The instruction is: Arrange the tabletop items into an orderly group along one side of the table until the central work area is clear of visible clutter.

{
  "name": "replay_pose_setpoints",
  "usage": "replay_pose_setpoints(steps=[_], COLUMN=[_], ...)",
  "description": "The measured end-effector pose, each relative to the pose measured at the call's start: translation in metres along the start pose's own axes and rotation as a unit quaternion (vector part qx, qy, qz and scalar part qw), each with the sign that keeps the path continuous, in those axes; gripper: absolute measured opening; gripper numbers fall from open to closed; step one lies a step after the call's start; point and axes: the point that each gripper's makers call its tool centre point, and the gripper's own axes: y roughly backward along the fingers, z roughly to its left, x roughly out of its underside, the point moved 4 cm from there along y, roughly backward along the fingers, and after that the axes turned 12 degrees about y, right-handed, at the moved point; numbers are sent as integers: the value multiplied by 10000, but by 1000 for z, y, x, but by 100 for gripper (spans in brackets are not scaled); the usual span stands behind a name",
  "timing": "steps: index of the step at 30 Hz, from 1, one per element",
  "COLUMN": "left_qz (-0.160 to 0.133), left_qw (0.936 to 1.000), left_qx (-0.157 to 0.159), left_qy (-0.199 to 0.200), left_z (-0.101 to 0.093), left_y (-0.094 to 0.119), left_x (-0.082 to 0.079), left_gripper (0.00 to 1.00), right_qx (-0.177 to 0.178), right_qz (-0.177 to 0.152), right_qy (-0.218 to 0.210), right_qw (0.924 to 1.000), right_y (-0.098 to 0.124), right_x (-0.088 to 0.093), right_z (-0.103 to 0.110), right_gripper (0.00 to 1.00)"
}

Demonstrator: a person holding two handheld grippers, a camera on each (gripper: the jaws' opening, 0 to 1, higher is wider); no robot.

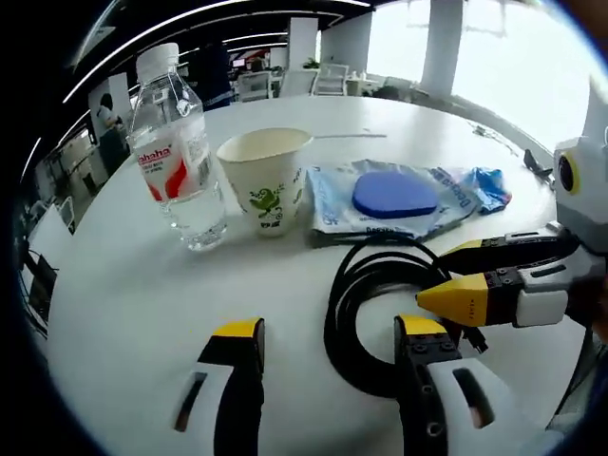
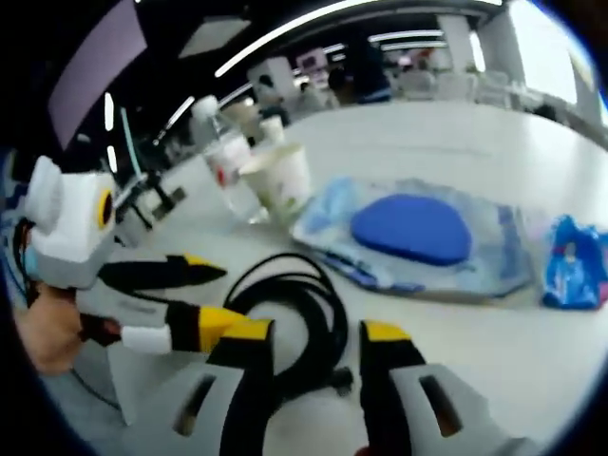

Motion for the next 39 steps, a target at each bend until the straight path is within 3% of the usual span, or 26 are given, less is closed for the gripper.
replay_pose_setpoints(steps=[4,7,9,10,15,20,27,39], left_qz=[-36,-1,98,71,94,53,-101,-336], left_qw=[10000,9998,9987,9983,9998,9997,9991,9979], left_qx=[1,87,319,130,149,226,331,519], left_qy=[-80,-189,-375,-557,16,95,253,189], left_z=[-1,-6,-12,-8,-9,-13,-25,-58], left_y=[0,1,0,0,0,5,19,36], left_x=[0,0,1,-1,0,1,-9,-23], left_gripper=[51,36,15,14,11,7,4,4], right_qx=[17,99,100,119,100,173,294,503], right_qz=[45,58,44,38,40,-62,-302,-601], right_qy=[87,133,45,56,35,-45,-241,-170], right_qw=[10000,9998,9999,9999,9999,9998,9988,9968], right_y=[-1,-1,-1,0,2,10,28,74], right_x=[1,2,2,2,2,-1,-10,-25], right_z=[-1,-3,-3,-3,-3,-7,-10,-19], right_gripper=[21,16,14,13,11,2,2,1])
